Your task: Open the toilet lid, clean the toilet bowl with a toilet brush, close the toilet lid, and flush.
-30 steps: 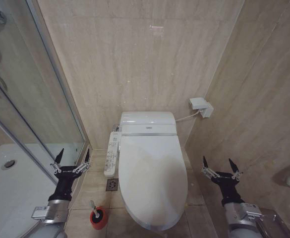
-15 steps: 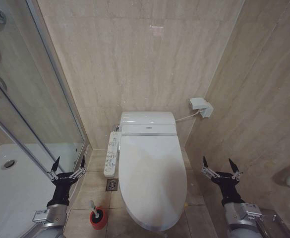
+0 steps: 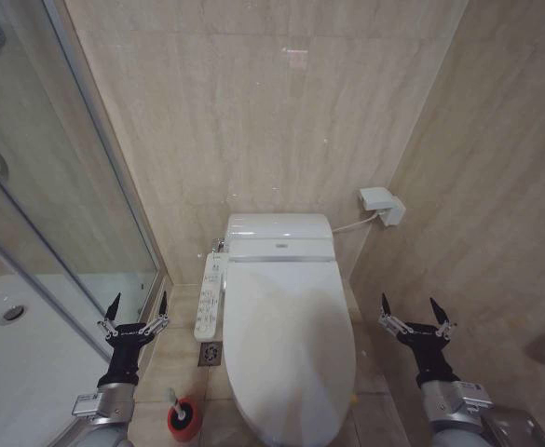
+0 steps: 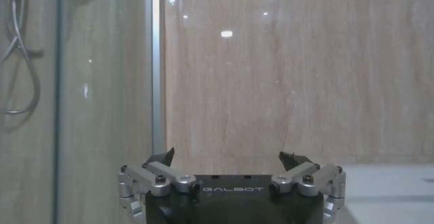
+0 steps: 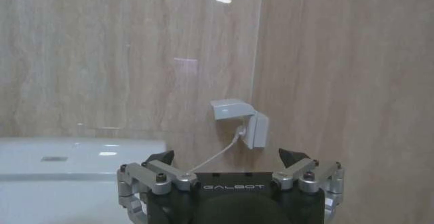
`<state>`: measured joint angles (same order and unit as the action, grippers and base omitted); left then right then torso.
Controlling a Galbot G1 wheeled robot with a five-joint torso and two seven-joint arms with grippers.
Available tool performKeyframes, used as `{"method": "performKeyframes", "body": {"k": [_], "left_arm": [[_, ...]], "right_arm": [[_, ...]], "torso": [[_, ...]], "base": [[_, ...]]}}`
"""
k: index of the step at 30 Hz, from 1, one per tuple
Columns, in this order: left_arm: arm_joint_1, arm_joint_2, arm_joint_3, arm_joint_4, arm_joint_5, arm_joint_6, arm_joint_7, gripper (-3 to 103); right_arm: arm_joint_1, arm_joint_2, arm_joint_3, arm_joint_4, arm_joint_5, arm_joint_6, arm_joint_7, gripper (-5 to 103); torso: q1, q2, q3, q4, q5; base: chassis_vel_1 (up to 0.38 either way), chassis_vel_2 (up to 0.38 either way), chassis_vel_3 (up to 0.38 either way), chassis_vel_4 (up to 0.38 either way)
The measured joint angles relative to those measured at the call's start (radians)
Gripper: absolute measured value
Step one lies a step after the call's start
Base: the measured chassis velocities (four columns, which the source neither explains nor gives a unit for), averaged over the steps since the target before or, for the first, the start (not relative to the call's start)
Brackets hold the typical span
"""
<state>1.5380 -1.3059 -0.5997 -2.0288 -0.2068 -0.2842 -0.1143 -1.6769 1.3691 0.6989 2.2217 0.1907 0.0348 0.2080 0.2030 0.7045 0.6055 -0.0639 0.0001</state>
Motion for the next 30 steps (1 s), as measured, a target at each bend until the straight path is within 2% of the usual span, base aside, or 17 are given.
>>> {"method": "performKeyframes", "body": {"k": [7,17,26,30], "left_arm": [[-0.011,0.002,0.001,0.01,0.0,-0.001,0.008,100],[-0.016,0.007,0.005,0.018,0.0,0.0,0.014,100],[-0.027,0.01,0.009,0.027,0.0,0.001,0.015,100],[-0.032,0.012,0.01,0.031,0.0,0.001,0.015,100]], "right_arm": [[0.0,0.0,0.0,0.0,0.0,0.0,0.0,100],[0.0,0.0,0.0,0.0,0.0,0.0,0.0,100],[0.0,0.0,0.0,0.0,0.0,0.0,0.0,100],[0.0,0.0,0.0,0.0,0.0,0.0,0.0,100]], "torso": [[0.001,0.0,0.0,-0.0001,-0.0001],[-0.001,0.0,0.0,-0.0002,-0.0001],[0.001,0.0,0.0,0.0003,-0.0003],[0.001,0.0,0.0,-0.0005,-0.0002]], "base": [[-0.124,0.09,0.091,-0.08],[0.004,-0.006,-0.004,0.001],[-0.12,0.111,0.13,-0.129],[-0.033,0.038,0.034,-0.037]]}}
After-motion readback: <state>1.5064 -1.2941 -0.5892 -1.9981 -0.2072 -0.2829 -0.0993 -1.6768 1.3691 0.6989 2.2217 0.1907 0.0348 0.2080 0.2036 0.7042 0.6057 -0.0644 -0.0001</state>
